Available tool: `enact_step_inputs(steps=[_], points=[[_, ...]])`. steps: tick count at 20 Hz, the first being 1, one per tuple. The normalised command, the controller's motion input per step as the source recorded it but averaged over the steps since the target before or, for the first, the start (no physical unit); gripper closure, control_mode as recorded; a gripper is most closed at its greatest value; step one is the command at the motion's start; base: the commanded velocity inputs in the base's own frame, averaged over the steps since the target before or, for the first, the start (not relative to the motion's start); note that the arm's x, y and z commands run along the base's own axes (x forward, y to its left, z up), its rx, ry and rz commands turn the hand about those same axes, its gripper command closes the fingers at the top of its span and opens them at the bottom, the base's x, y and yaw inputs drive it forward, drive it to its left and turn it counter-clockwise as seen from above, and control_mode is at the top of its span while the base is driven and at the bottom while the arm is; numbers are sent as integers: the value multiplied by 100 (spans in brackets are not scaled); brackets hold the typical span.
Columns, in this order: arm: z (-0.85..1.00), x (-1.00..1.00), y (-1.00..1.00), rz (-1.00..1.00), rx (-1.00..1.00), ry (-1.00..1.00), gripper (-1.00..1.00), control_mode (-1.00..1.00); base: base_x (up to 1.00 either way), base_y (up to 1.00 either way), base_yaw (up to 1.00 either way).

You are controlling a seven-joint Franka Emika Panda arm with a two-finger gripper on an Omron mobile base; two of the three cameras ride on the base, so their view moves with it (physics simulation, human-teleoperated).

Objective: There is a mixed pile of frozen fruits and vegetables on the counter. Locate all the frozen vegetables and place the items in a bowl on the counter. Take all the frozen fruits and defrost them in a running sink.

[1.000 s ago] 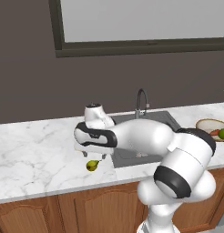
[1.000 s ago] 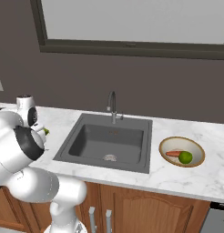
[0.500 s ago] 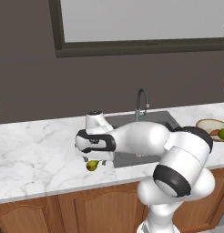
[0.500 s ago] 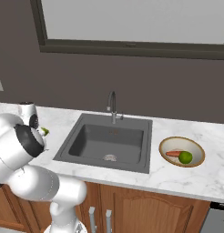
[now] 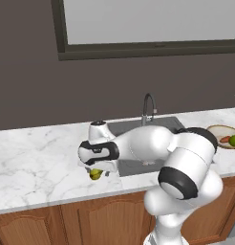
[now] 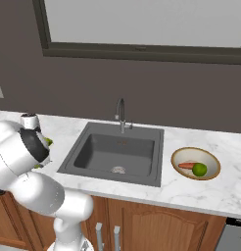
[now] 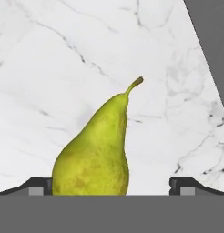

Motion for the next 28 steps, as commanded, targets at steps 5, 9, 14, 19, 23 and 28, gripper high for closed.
enact_step_inputs(steps=[5,9,14,19,23,28], points=[[-9,13,2,0,0,0,-100,-100,0,0,0],[-9,14,4,-1,0,0,-100,-100,0,0,0],[-13,8,10,-2,0,0,100,-100,0,0,0],[-16,-4,8,-6,2,2,100,-100,0,0,0],[10,-1,-1,-3,-4,1,100,-100,0,0,0],[29,0,-21,-6,-7,0,100,-100,0,0,0]])
